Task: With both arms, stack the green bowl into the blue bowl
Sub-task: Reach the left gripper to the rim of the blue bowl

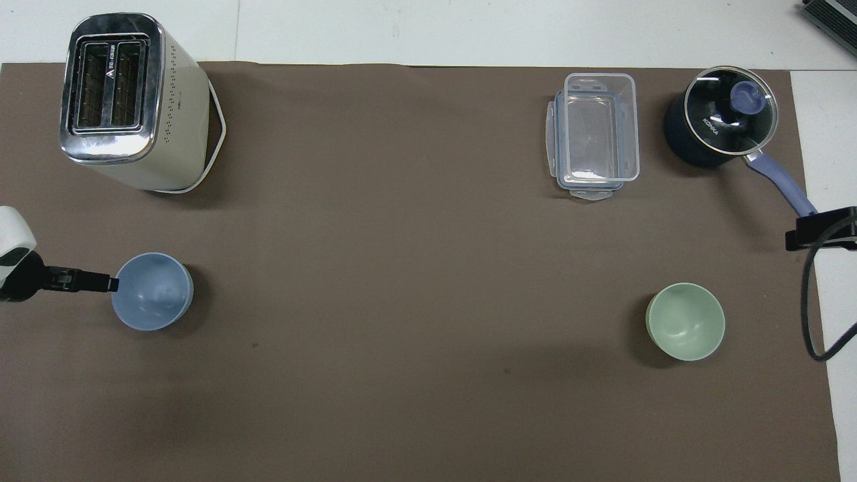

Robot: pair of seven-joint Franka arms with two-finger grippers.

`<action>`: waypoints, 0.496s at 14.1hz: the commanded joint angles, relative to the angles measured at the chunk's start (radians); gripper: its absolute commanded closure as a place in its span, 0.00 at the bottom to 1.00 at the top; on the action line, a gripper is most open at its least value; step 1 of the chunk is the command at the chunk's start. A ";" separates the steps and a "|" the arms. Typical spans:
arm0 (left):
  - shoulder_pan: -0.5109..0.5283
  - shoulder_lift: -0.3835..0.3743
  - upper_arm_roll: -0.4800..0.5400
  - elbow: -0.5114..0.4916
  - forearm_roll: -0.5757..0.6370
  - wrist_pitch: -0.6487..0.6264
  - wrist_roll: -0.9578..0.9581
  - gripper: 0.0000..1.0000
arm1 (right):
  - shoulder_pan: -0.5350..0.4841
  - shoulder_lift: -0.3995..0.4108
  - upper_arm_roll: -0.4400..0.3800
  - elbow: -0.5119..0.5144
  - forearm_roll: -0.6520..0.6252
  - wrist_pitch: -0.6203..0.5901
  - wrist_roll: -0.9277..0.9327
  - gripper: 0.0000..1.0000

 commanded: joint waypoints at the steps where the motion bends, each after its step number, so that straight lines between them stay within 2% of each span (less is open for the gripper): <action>1: 0.014 0.005 -0.006 -0.030 -0.023 0.035 0.022 0.00 | -0.004 -0.010 0.006 -0.005 0.006 0.009 -0.016 0.00; 3: 0.014 0.010 -0.008 -0.062 -0.046 0.075 0.022 0.03 | 0.001 -0.008 0.006 -0.005 0.006 0.018 -0.016 0.00; 5: 0.000 0.020 -0.006 -0.116 -0.092 0.170 0.020 0.10 | 0.001 -0.008 0.006 -0.005 0.006 0.018 -0.018 0.00; 7: 0.002 0.023 -0.006 -0.118 -0.095 0.176 0.019 0.14 | 0.000 -0.008 0.006 -0.007 0.008 0.015 -0.018 0.00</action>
